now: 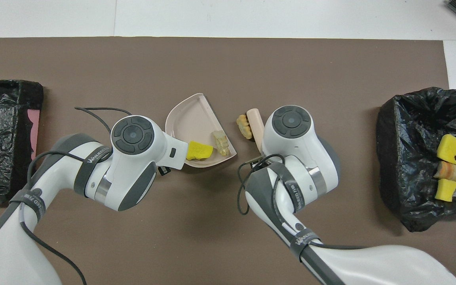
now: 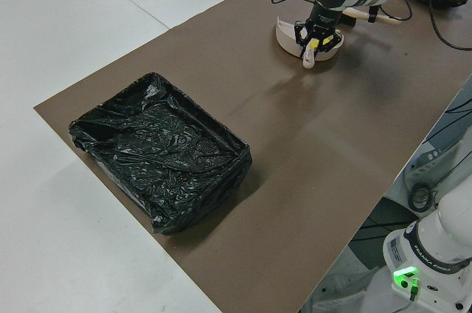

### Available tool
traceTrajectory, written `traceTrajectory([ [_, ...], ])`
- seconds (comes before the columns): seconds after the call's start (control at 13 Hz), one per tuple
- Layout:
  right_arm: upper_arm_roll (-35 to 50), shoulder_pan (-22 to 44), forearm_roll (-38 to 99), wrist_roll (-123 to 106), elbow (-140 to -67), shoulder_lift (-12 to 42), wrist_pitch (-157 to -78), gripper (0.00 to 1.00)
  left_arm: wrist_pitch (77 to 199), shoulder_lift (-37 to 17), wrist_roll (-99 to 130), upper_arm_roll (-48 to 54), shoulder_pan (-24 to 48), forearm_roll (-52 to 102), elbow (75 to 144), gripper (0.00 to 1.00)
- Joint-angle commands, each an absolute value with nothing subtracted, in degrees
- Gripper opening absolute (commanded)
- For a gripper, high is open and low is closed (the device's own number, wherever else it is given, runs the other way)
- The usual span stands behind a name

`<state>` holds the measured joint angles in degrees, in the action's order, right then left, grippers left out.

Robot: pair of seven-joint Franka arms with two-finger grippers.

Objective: Sweep and dump trash in bin
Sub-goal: 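Sweep the last bread chunk into the dustpan with the right gripper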

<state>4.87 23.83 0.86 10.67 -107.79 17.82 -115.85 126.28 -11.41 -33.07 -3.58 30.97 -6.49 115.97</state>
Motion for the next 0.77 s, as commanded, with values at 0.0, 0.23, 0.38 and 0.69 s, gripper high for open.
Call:
traceTrajectory([
  [0.0,5.3,26.2,6.9,8.7,-108.4,17.7,-118.8,0.0,127.5,-9.7,-31.8,-3.3,30.6,-7.4,118.4,0.0],
  [0.23,6.0,26.4,14.7,0.2,-107.2,17.8,-119.0,0.0,127.4,-9.6,-32.0,-3.3,30.6,-7.4,118.4,0.0],
  [0.38,5.6,25.6,17.7,-1.1,-107.1,17.7,-118.8,0.0,127.4,-9.6,-32.5,-3.3,30.5,-7.4,118.4,0.0],
  [0.69,5.0,20.1,17.0,-0.8,-106.7,16.2,-115.2,0.0,126.6,-9.8,-41.9,-3.5,28.8,-7.4,117.6,0.0],
])
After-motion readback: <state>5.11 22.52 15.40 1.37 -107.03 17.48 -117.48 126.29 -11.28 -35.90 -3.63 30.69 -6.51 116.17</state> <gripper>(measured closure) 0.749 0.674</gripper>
